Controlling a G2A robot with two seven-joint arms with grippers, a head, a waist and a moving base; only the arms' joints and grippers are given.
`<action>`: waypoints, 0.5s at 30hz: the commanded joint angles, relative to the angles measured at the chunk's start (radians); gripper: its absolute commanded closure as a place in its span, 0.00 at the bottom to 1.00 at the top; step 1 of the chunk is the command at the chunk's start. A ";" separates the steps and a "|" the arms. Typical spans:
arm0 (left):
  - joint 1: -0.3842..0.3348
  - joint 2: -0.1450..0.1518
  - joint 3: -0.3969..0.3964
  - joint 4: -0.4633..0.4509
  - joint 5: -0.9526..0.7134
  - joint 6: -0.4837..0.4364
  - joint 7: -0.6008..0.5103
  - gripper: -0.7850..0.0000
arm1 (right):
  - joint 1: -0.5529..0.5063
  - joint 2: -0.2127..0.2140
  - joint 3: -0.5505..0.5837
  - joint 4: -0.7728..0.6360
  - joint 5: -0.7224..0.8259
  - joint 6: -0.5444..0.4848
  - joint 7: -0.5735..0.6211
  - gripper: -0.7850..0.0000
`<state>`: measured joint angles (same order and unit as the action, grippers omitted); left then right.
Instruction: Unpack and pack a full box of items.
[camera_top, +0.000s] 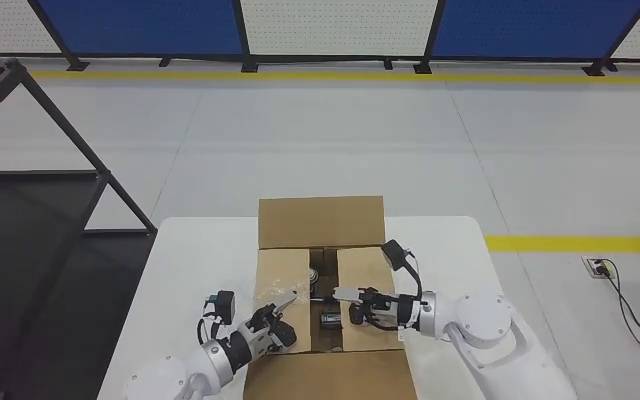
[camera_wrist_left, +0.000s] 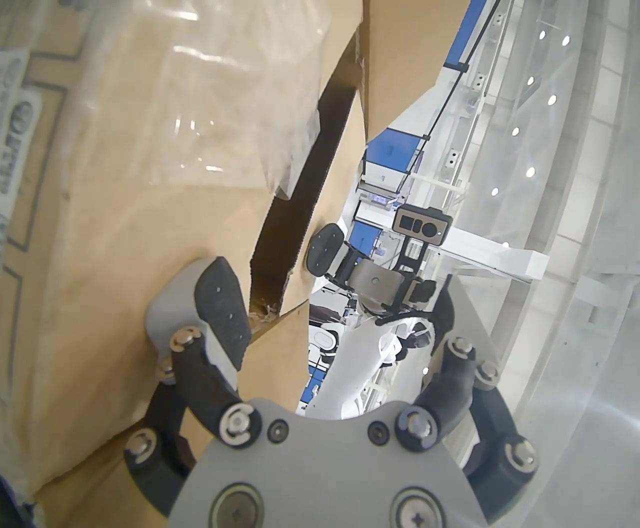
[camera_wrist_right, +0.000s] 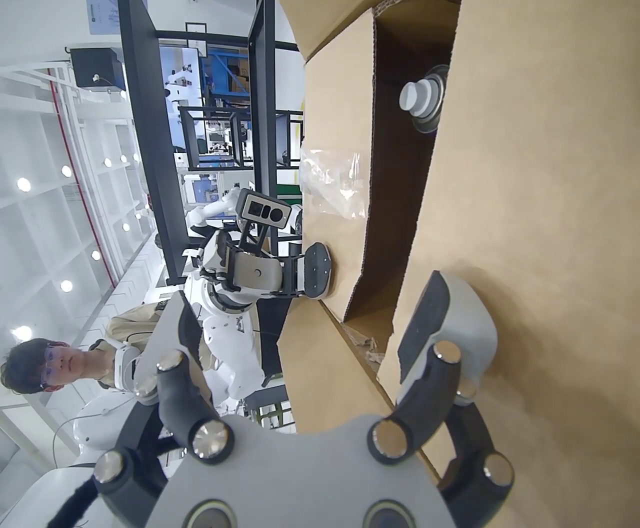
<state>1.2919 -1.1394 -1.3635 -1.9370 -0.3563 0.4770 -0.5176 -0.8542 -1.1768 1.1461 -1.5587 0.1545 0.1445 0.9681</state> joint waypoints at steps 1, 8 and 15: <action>0.003 0.001 -0.003 -0.004 -0.002 -0.012 -0.004 0.00 | -0.001 0.000 -0.002 -0.002 0.009 -0.009 0.005 0.00; 0.016 0.003 -0.018 -0.012 -0.013 -0.033 -0.001 0.00 | 0.002 -0.004 -0.022 0.000 0.129 -0.050 0.097 0.00; 0.051 0.005 -0.037 -0.039 -0.036 -0.096 -0.013 0.00 | -0.013 -0.014 -0.002 0.002 0.165 -0.025 -0.116 0.00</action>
<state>1.3346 -1.1347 -1.3961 -1.9701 -0.3874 0.3916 -0.5260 -0.8680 -1.1906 1.1447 -1.5568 0.3181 0.1215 0.8192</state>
